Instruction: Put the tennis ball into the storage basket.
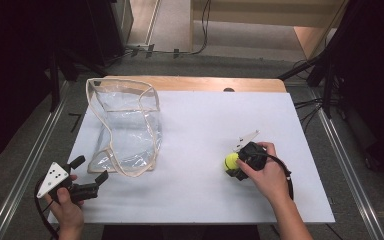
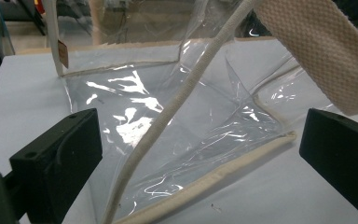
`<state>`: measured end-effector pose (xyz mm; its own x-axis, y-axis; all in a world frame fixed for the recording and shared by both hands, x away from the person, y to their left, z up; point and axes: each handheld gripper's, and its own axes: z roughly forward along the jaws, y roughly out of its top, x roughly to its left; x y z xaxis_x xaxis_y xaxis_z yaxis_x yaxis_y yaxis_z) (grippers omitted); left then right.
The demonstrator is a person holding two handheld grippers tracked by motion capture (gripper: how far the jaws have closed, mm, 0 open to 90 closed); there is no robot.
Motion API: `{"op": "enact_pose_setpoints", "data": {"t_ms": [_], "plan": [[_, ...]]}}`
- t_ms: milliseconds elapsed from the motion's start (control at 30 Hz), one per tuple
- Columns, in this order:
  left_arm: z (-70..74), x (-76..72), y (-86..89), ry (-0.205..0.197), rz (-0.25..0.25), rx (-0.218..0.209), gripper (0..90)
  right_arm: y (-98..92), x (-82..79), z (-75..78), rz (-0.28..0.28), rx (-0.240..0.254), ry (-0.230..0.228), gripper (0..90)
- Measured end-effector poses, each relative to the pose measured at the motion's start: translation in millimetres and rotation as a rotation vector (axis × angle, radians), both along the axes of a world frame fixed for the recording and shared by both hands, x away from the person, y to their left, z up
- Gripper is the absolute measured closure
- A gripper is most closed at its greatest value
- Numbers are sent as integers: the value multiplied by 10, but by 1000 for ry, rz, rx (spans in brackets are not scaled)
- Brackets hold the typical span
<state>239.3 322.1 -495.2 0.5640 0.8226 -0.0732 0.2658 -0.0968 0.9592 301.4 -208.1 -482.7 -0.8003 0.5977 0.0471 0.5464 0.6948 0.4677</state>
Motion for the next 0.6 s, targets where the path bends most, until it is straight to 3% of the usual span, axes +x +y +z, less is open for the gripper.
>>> {"op": "enact_pose_setpoints", "data": {"t_ms": [600], "plan": [[0, 3, 1, 3, 1, -1, 0, 38, 30, 110, 30, 1, 0, 229]]}}
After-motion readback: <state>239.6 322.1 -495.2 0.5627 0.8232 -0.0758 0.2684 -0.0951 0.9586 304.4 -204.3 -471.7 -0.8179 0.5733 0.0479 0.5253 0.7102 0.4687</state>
